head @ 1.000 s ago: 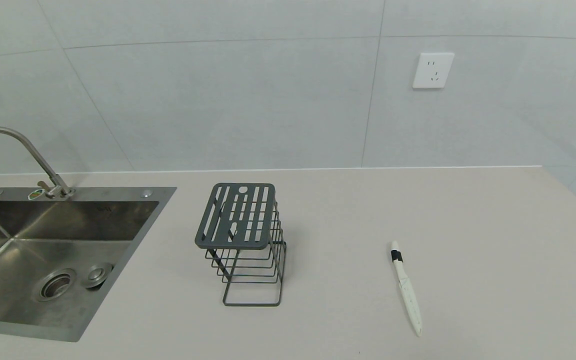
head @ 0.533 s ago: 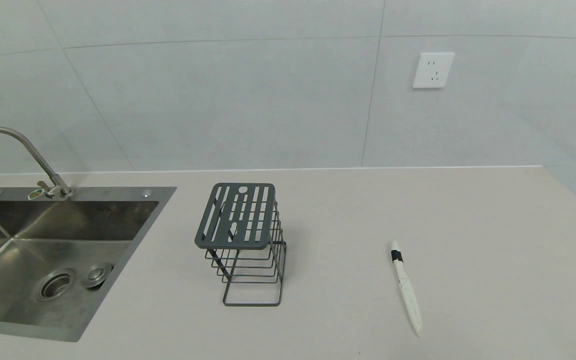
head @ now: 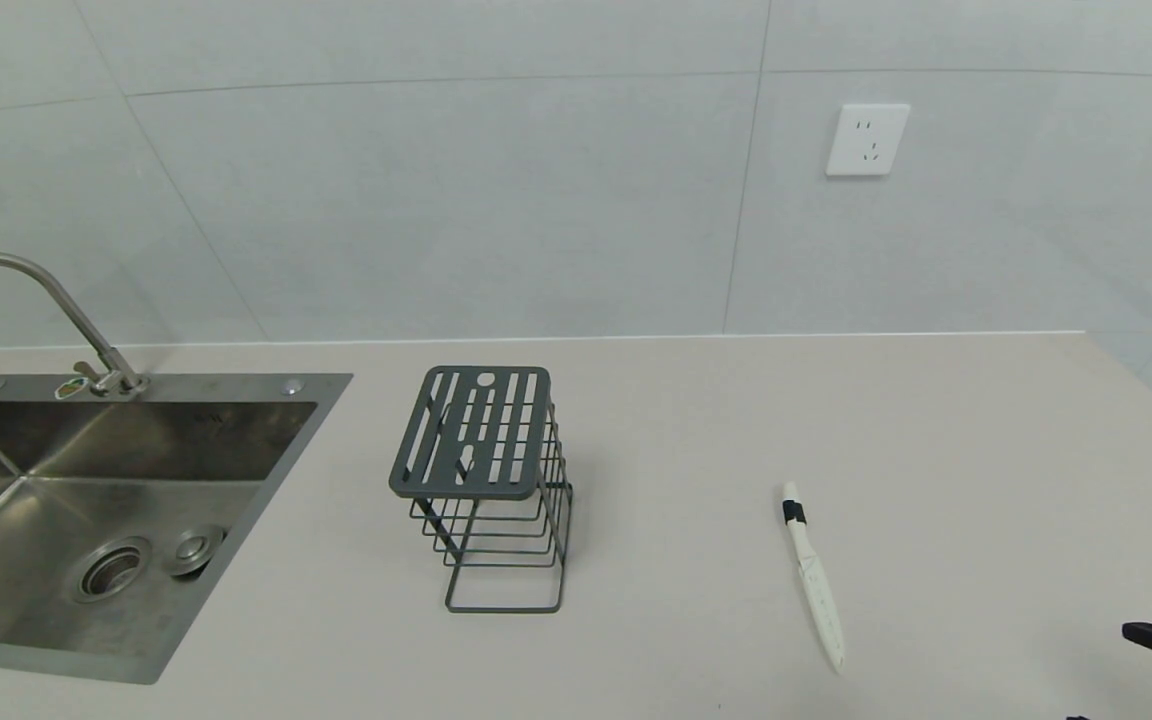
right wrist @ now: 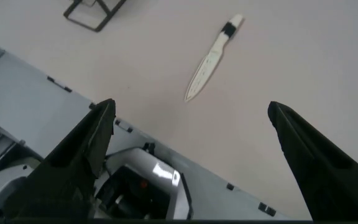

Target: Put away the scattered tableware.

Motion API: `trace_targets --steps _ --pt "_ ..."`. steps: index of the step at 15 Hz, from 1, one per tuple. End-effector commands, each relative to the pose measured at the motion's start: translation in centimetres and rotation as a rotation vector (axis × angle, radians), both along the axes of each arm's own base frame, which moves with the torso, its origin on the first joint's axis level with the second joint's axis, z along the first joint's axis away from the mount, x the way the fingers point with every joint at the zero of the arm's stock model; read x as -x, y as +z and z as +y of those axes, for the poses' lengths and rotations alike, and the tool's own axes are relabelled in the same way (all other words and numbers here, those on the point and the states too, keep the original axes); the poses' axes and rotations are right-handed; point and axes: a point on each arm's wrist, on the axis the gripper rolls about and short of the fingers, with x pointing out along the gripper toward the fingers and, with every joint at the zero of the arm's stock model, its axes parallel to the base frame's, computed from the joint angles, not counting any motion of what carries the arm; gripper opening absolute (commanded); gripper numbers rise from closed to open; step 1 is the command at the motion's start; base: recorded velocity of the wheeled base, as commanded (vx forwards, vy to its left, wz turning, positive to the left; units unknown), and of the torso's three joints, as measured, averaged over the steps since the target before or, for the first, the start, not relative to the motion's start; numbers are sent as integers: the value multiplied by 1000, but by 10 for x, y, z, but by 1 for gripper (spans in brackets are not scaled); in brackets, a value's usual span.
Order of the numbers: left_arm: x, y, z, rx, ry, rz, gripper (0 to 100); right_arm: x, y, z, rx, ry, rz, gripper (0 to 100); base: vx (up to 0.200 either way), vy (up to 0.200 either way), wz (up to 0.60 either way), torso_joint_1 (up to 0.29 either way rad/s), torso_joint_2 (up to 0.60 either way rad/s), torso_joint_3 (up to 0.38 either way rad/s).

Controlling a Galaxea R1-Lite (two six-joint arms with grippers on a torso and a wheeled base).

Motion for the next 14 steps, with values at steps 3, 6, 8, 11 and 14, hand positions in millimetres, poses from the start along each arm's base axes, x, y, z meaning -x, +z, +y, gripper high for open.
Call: trace_targets --steps 3,6,8,11,14 --pt "0 0 0 0 0 1 100 -28 -9 8 70 62 120 100 0 0 0 0 0 0" --pt "0 0 0 1 0 1 100 -40 -13 12 88 77 176 100 0 0 0 0 0 0" --pt "0 0 0 1 0 1 100 -49 -13 18 118 78 194 100 0 0 0 0 0 0" --pt "0 0 0 1 0 1 100 -68 -11 31 185 -7 221 100 0 0 0 0 0 0" --pt "0 0 0 1 0 1 100 -91 -14 47 183 -6 236 100 0 0 0 0 0 0"
